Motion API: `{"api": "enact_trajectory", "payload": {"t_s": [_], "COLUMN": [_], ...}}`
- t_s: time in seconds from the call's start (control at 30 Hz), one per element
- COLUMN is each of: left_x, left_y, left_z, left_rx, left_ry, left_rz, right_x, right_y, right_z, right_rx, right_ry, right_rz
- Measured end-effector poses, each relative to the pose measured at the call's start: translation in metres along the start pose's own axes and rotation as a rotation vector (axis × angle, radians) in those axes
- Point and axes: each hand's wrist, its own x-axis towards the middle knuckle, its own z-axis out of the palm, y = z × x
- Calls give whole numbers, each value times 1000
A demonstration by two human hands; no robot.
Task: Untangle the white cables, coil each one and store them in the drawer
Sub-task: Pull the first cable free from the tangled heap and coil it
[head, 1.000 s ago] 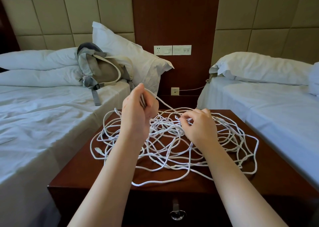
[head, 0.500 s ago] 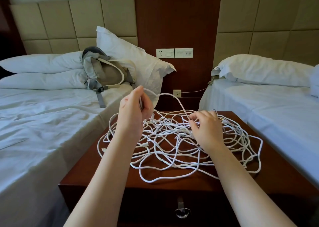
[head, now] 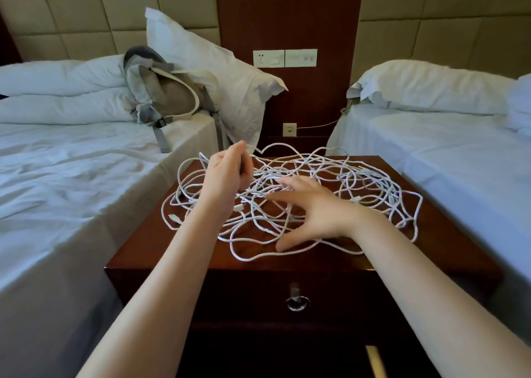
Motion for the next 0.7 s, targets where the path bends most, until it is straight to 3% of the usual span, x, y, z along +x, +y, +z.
{"api": "enact_trajectory", "payload": {"t_s": [0.2, 0.7], "left_x": [1, 5], "left_y": [-2, -5], "left_z": [-3, -4], "left_rx": [-79, -104], "left_ry": [-18, -8], "left_rz": [17, -18], "right_x": [2, 40], "right_y": [11, 30], "right_z": [23, 22], "right_rx": [-286, -253], "right_ry": [52, 136], "right_rz": [-26, 10]}}
